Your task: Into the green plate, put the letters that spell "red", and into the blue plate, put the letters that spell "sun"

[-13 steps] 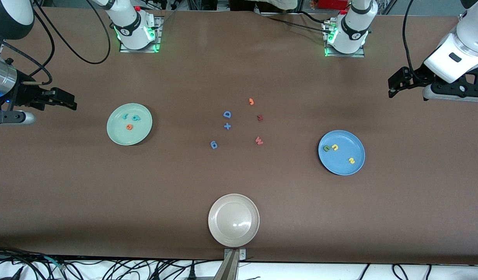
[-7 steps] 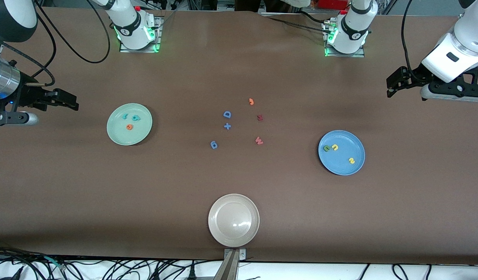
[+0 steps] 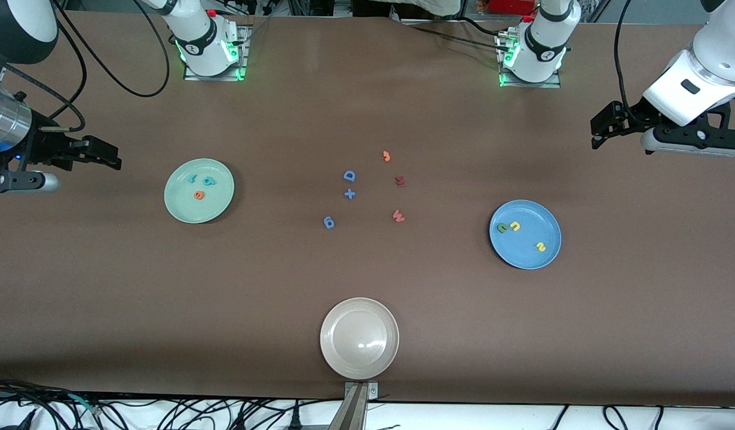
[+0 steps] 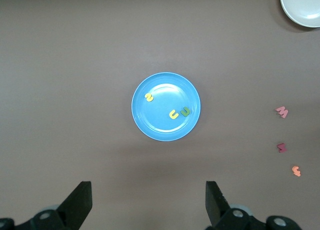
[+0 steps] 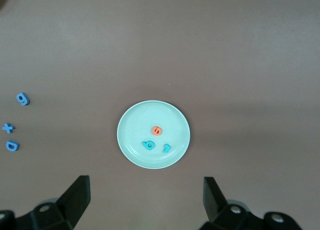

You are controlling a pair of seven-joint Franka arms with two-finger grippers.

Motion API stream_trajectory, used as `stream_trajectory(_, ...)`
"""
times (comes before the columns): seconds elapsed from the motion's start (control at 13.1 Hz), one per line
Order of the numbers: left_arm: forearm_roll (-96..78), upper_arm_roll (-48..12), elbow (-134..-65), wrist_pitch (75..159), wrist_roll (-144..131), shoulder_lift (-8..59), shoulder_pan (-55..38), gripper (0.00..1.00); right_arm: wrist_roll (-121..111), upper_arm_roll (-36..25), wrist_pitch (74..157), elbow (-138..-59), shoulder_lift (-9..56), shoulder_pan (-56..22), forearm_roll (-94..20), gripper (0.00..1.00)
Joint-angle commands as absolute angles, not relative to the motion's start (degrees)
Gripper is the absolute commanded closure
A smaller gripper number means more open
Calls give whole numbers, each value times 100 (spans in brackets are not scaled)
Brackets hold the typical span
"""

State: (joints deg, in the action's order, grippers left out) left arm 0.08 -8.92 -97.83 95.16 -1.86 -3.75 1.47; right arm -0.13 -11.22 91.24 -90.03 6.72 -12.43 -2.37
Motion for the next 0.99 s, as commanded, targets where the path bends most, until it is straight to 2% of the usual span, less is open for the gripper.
stream_trajectory(0.0, 184, -993, -9853, 9536, -158, -492, 141, 0, -44, -1099, 9176, -9097, 562, -1248, -176, 0)
stream_trajectory(0.92, 176, -993, -9853, 9527, -158, -501, 149, 0, -53, -1099, 9123, -9079, 563, -1266, -141, 0)
